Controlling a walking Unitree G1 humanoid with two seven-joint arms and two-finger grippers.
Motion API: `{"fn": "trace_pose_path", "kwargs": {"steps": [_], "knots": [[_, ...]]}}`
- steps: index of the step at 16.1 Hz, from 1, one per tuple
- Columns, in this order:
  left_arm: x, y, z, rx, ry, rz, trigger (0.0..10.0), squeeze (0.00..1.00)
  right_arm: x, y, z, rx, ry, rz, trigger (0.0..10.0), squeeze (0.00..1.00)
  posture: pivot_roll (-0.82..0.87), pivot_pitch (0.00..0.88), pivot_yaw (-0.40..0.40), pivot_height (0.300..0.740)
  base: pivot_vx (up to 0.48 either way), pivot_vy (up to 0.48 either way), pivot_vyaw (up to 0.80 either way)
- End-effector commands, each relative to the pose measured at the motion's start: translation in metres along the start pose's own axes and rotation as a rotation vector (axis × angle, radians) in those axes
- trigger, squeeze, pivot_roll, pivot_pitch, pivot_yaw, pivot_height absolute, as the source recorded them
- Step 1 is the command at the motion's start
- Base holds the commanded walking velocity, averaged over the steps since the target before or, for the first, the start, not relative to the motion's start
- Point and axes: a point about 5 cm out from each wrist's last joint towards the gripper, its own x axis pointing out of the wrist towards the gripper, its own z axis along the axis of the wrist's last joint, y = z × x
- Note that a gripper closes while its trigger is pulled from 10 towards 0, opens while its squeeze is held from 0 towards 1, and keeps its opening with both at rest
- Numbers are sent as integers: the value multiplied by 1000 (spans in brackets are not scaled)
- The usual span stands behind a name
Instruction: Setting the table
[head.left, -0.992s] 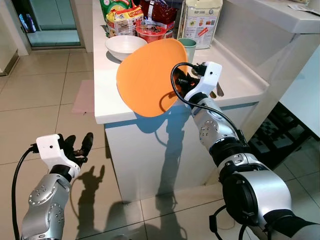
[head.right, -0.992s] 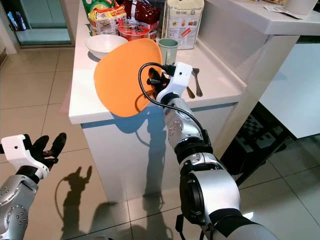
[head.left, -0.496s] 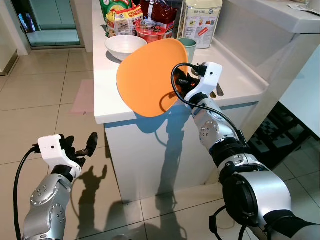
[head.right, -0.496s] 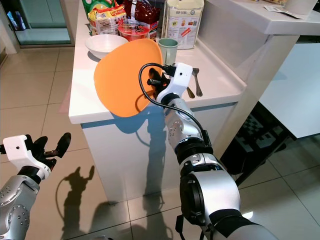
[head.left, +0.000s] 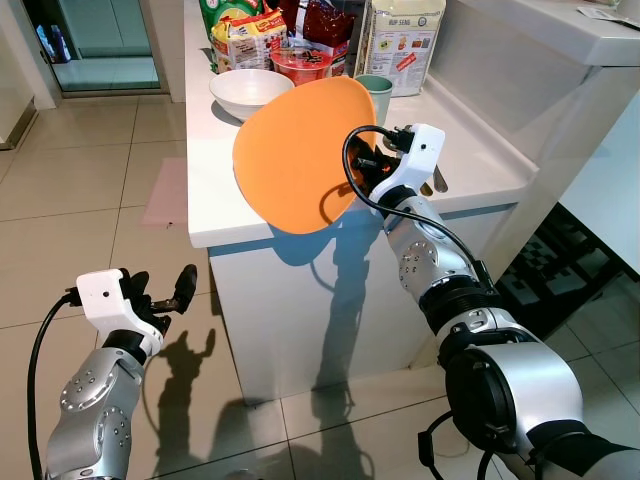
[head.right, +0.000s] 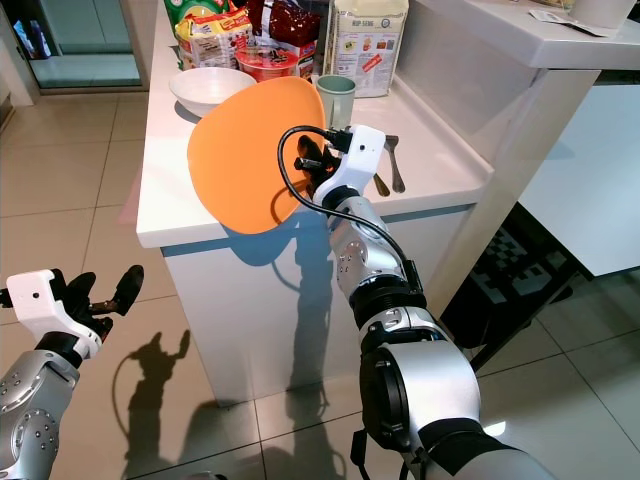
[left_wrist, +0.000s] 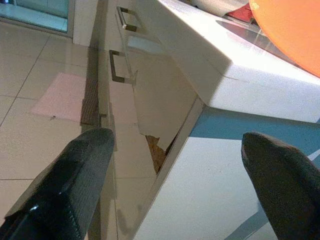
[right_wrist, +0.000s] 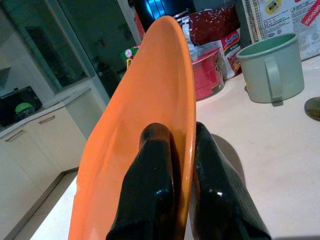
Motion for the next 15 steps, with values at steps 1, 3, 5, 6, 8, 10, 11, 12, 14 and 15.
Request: {"fn": "trace_pose_path", "kwargs": {"steps": [1, 3, 5, 6, 8, 10, 11, 12, 14, 15], "knots": [[1, -3, -1, -6, 6, -13, 10000, 1000, -15, -17, -33, -67, 167, -51, 0, 0, 222, 47, -55, 740, 0, 0, 0], [2, -4, -1, -9, 8, -16, 10000, 1000, -15, -16, -33, -66, 168, -50, 0, 0, 221, 45, -55, 740, 0, 0, 0], [4, -3, 0, 7, 12, -6, 10000, 1000, -15, -17, -33, -67, 168, -51, 0, 0, 221, 43, -55, 740, 0, 0, 0], [4, -3, 0, 7, 12, -3, 10000, 1000, -15, -17, -33, -67, 168, -52, 0, 0, 221, 43, -55, 740, 0, 0, 0], [7, -6, -1, 34, 30, -16, 10000, 0, -15, -17, -32, -67, 166, -53, 0, 0, 221, 41, -55, 740, 0, 0, 0], [7, -8, -2, 37, 32, -14, 10000, 0, -15, -17, -32, -67, 167, -53, 0, 0, 221, 46, -55, 740, 0, 0, 0], [7, -8, -2, 34, 31, -13, 10000, 0, -15, -17, -32, -68, 168, -54, 0, 0, 221, 47, -55, 740, 0, 0, 0], [7, -9, -2, 35, 31, -13, 10000, 0, -15, -17, -33, -68, 169, -54, 0, 0, 221, 47, -55, 740, 0, 0, 0], [8, -9, -2, 36, 30, -14, 10000, 0, -15, -17, -33, -68, 171, -54, 0, 0, 222, 50, -55, 740, 0, 0, 0], [8, -9, -2, 36, 30, -13, 10000, 0, -15, -17, -33, -68, 171, -55, 0, 0, 222, 50, -55, 740, 0, 0, 0]]}}
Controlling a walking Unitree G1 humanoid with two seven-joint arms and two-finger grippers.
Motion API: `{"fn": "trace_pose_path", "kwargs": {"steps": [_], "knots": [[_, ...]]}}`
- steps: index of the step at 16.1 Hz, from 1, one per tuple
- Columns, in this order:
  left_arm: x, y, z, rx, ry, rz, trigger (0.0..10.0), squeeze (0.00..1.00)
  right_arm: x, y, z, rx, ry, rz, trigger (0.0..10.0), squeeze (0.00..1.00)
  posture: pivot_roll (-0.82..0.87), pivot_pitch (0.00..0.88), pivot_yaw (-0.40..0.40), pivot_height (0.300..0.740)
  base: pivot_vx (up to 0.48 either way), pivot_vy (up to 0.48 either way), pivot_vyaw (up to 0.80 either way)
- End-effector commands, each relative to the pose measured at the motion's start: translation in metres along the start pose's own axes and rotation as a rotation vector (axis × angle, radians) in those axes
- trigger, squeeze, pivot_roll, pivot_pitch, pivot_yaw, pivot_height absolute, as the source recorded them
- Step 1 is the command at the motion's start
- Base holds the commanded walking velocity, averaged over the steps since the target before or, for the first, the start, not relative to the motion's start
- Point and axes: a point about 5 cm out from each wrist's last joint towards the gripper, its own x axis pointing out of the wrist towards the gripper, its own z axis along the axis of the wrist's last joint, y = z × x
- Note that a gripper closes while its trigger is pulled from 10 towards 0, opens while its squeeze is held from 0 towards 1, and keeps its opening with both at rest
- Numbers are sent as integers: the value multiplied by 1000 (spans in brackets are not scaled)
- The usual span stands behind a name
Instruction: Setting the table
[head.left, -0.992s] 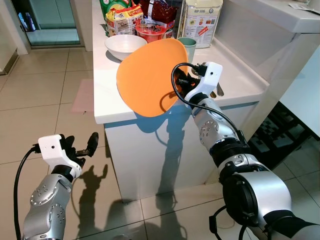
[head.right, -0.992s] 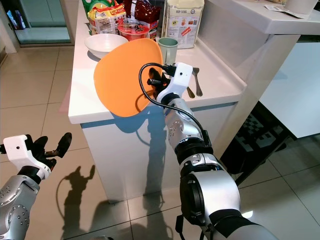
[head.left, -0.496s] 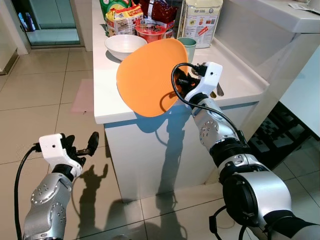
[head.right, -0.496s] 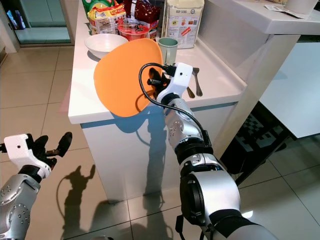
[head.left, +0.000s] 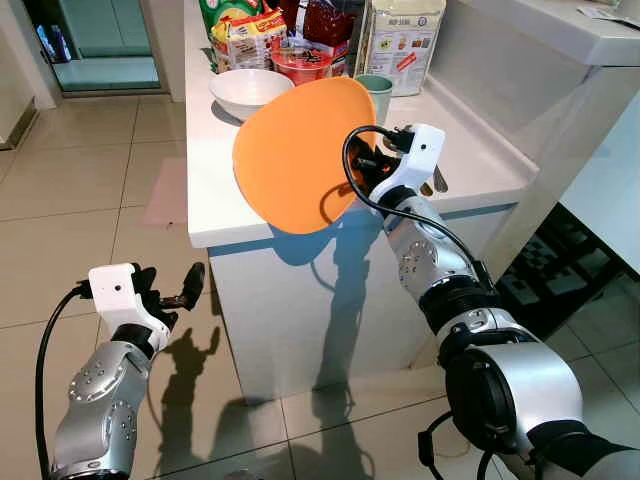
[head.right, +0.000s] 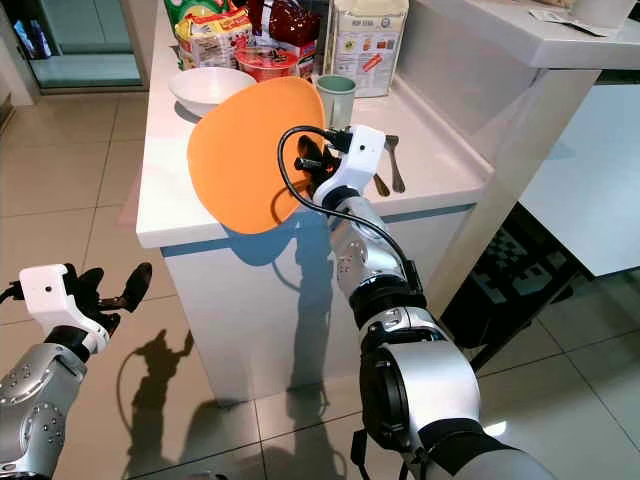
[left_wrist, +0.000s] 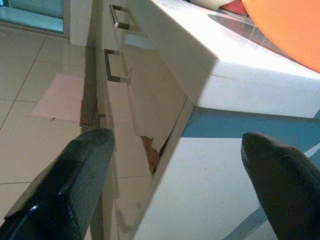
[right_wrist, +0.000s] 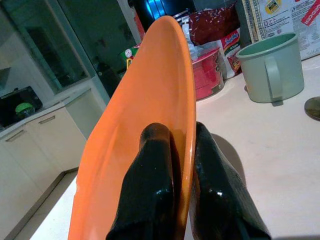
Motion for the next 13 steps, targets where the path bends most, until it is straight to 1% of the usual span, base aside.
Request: {"fn": "trace_pose_path", "kwargs": {"steps": [1, 4, 7, 13], "knots": [[2, -3, -1, -7, 7, 0, 10000, 0, -15, -17, -33, -66, 171, -55, 0, 0, 223, 52, -55, 740, 0, 0, 0], [3, -3, 0, -24, 0, -5, 10000, 0, -15, -17, -32, -66, 170, -56, 0, 0, 221, 53, -55, 740, 0, 0, 0], [3, -3, -1, -32, 4, -4, 10000, 0, -15, -18, -32, -67, 169, -59, 0, 0, 218, 55, -52, 740, -480, 0, 0], [5, -8, -1, -5, 17, -27, 10000, 0, -16, -21, -32, -67, 168, -69, 0, 0, 209, 62, -47, 740, 0, 0, 0]]}}
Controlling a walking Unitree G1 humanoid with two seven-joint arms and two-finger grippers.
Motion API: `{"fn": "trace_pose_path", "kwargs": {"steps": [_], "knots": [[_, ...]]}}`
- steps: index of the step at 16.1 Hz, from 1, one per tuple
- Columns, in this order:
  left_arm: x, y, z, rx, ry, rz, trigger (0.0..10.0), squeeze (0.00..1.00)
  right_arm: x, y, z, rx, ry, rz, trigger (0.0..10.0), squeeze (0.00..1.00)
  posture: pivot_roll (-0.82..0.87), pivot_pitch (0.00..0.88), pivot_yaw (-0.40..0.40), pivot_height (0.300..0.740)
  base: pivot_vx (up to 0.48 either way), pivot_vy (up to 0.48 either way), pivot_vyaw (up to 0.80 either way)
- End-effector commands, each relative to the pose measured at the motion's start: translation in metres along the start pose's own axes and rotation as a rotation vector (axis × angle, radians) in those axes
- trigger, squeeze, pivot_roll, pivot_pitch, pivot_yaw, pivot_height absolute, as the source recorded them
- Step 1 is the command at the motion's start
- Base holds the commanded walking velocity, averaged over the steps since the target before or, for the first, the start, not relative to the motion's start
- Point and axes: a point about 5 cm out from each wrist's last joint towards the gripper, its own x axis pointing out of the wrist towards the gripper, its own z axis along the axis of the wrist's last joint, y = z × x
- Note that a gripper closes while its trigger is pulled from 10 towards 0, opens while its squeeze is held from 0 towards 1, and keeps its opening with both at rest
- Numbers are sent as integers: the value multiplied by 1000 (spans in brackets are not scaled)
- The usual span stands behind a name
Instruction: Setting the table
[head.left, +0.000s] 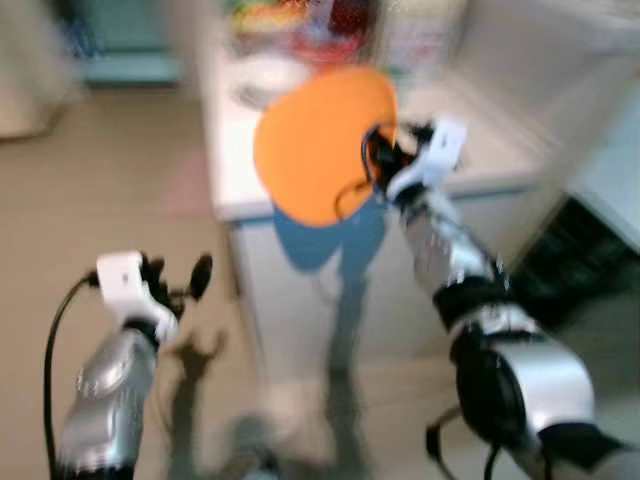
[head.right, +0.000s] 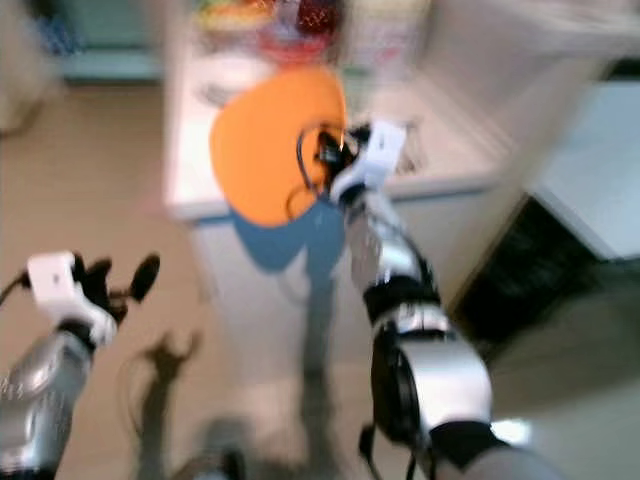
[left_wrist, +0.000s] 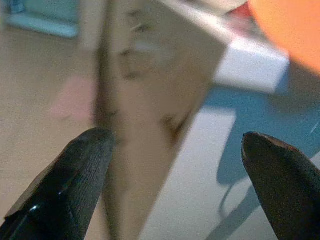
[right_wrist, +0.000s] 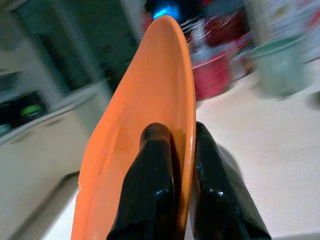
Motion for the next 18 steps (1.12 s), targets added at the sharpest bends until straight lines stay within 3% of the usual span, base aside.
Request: {"fn": "trace_pose_path", "kwargs": {"steps": [1, 18], "knots": [[7, -6, 6, 13, -7, -23, 10000, 0, -14, -11, -38, -42, 192, -45, 0, 0, 208, 63, -47, 740, 0, -480, 0], [17, -15, 5, 131, 5, -32, 10000, 0, -15, -12, -38, -56, 196, -38, 0, 0, 206, 42, -54, 740, 0, -480, 0]]}}
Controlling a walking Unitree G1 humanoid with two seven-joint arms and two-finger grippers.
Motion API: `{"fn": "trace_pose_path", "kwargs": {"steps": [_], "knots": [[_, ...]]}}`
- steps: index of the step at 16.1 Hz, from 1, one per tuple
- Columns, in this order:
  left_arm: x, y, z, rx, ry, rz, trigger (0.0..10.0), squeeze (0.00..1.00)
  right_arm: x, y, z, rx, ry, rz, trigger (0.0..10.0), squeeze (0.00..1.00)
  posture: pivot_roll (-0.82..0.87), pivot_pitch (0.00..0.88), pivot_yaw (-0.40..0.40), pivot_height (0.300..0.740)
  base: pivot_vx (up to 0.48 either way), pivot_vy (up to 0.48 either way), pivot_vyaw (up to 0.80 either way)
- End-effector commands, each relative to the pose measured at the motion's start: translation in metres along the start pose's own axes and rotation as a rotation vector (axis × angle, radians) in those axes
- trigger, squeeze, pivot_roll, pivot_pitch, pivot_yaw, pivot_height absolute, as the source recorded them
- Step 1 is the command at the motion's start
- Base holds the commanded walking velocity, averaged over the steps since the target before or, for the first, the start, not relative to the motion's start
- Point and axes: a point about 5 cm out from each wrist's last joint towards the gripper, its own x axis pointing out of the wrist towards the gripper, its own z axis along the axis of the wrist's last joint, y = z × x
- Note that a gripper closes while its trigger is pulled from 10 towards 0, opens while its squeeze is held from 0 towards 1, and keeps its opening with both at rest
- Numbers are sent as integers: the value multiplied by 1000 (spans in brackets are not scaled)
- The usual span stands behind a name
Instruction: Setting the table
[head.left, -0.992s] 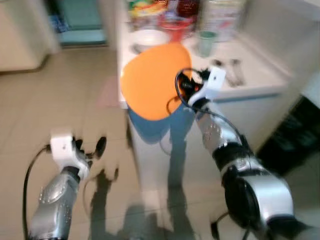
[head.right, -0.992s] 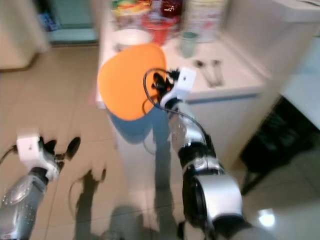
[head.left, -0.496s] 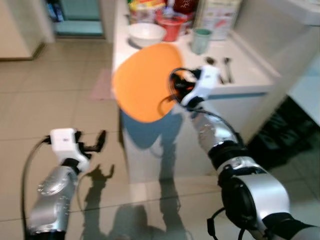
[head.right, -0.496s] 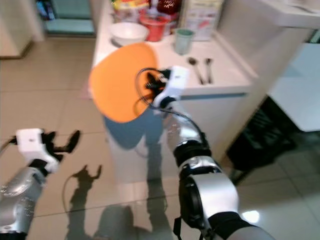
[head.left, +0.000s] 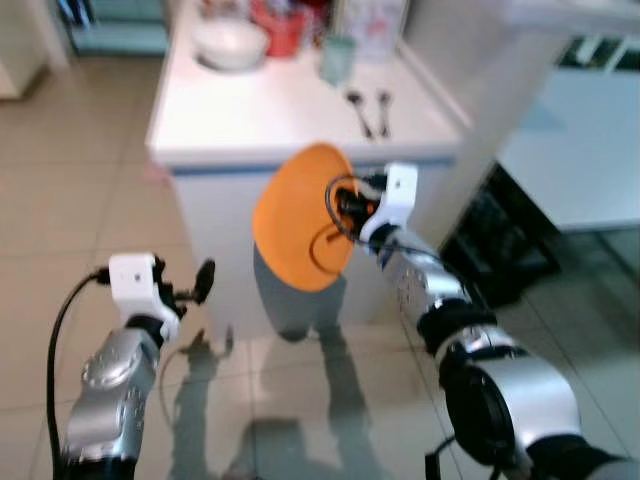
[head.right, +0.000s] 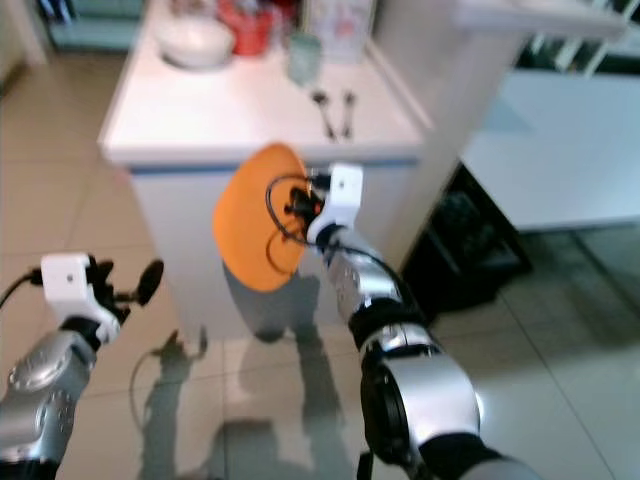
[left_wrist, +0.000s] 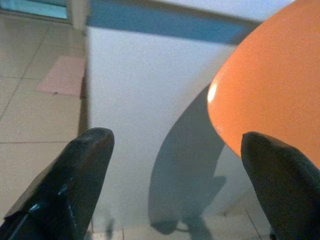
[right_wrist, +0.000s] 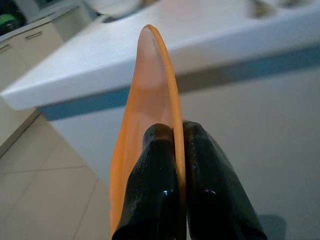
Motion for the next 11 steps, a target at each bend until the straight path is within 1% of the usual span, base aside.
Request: {"fn": "trace_pose_path", "kwargs": {"steps": [1, 2, 3, 4, 5, 7, 9, 10, 11], "knots": [[4, -9, -2, 11, 4, -18, 10000, 0, -2, -12, 11, -8, -35, -36, 0, 0, 206, 41, -54, 740, 0, -480, 0], [5, -9, -3, 41, 13, -8, 10000, 0, -2, -12, 11, -9, -35, -34, 0, 0, 206, 41, -54, 740, 0, -480, 0], [6, -8, -3, 48, 18, -4, 10000, 0, -2, -11, 11, -10, -35, -33, 0, 0, 206, 39, -53, 740, 0, -472, 0], [7, -6, -7, 94, 42, 26, 10000, 0, -1, -10, 10, -14, -34, -33, 0, 0, 206, 40, -52, 740, 0, -458, 0], [8, -5, -8, 118, 58, 28, 10000, 0, -1, -10, 10, -17, -33, -31, 0, 0, 205, 42, -50, 740, 0, -439, 0], [9, -5, -9, 140, 66, 33, 10000, 0, -2, -9, 9, -20, -32, -30, 0, 0, 204, 44, -49, 740, 272, -392, 0], [10, -5, -9, 128, 61, 42, 10000, 0, -2, -9, 8, -23, -29, -24, 0, 0, 203, 48, -48, 740, 311, -362, 0], [12, -7, -9, 152, 64, 38, 10000, 0, -2, -8, 8, -25, -30, -22, 0, 0, 201, 51, -46, 740, 315, -356, 0], [13, -7, -9, 154, 70, 41, 10000, 0, -2, -8, 7, -28, -30, -24, 0, 0, 199, 51, -46, 740, 356, -319, 0]]}}
